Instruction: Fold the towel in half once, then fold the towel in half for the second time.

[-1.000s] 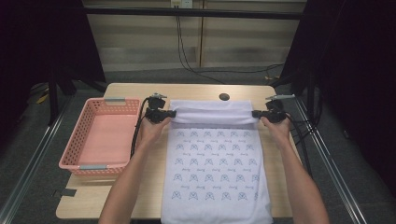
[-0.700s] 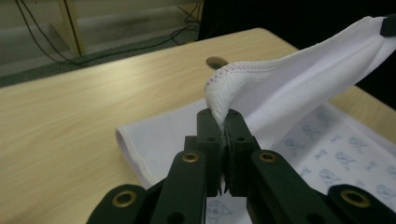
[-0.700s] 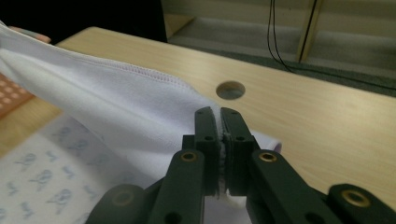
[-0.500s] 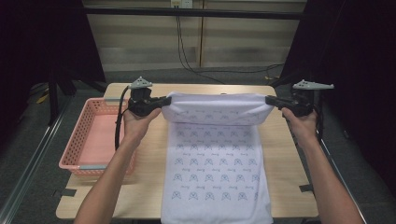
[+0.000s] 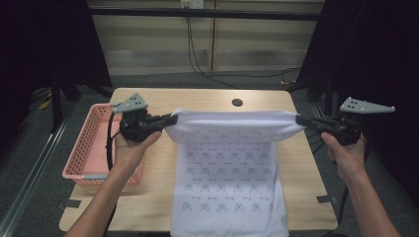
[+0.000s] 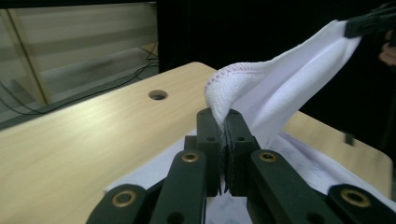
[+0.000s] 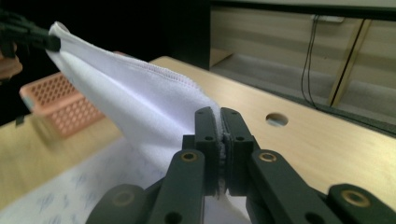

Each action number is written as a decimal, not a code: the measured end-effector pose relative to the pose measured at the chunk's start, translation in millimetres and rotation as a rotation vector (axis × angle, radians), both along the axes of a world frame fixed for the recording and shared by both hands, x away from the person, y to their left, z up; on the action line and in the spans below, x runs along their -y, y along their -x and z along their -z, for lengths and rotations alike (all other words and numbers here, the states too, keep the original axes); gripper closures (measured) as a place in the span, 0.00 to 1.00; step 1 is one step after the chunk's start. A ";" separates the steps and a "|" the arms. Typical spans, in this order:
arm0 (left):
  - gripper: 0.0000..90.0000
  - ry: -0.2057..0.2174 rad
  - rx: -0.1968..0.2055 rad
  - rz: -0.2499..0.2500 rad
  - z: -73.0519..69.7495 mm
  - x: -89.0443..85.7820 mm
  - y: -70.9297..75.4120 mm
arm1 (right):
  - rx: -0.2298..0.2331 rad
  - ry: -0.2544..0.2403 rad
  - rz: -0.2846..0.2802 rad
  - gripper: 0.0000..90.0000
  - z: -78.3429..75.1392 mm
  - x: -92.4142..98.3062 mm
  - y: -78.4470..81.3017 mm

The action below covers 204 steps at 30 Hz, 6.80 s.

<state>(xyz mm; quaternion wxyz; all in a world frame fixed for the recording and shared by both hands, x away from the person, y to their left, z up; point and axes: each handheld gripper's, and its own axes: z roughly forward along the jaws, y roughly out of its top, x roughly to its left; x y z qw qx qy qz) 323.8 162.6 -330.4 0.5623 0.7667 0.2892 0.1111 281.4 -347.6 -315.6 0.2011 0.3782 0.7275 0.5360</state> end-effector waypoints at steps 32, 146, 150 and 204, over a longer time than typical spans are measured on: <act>0.80 -0.103 -0.272 0.235 127.1 -35.7 100.9 | -0.299 0.094 -0.204 0.72 130.9 -10.0 131.4; 0.60 -0.274 -0.269 -0.050 175.1 37.9 -65.6 | -0.368 0.214 0.024 0.57 189.1 -7.0 -76.8; 0.84 -0.269 -0.297 -0.013 175.2 34.2 -66.0 | -0.397 0.205 -0.015 0.82 188.1 -7.6 -74.7; 0.93 -0.018 -0.093 -0.117 47.6 30.5 -115.2 | -0.139 -0.032 0.070 0.95 56.2 14.1 -130.5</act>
